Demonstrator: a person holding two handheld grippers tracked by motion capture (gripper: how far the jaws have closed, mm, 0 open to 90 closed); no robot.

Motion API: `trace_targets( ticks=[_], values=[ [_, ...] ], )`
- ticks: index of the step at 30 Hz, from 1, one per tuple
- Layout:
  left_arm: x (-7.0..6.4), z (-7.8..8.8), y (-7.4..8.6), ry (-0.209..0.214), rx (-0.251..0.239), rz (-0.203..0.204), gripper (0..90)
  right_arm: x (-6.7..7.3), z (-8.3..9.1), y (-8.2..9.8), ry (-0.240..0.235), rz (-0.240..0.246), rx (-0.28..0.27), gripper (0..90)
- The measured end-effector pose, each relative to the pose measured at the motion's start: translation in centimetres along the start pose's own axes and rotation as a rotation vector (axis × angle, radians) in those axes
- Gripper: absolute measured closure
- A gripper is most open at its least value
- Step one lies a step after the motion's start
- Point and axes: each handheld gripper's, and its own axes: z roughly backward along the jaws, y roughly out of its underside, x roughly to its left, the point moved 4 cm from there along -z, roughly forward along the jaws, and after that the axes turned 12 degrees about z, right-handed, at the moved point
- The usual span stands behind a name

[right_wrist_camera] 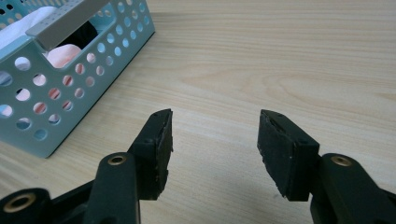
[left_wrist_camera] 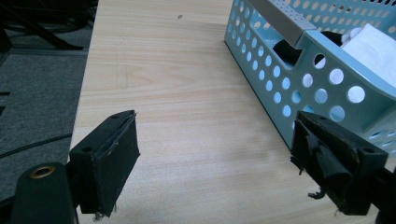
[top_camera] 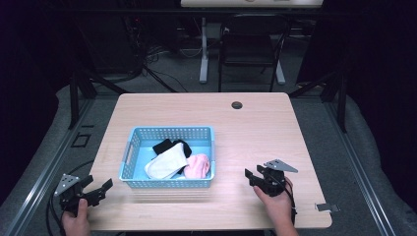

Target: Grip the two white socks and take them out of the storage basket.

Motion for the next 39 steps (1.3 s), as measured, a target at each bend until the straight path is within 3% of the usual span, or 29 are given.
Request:
trace_targets(
  ticks=[19, 27, 33, 39],
  values=[
    [0.0, 0.1, 0.0, -0.004, 0.0, 0.002, 15.1, 2.1, -0.1, -1.3, -0.047, 0.078, 0.007, 45.1],
    [0.1, 0.1, 0.0, -0.003, -0.004, 0.01, 15.1, 3.5, 0.1, -3.8, -0.068, 0.105, 0.003, 45.2],
    [0.1, 0.2, 0.0, -0.003, -0.004, 0.011, 15.1, 4.8, 0.1, -6.6, -0.094, 0.139, 0.004, 46.9],
    [0.1, 0.2, 0.0, -0.003, -0.004, 0.011, 15.1, 5.7, 0.5, -9.6, -0.15, 0.157, 0.01, 50.5]
  ],
)
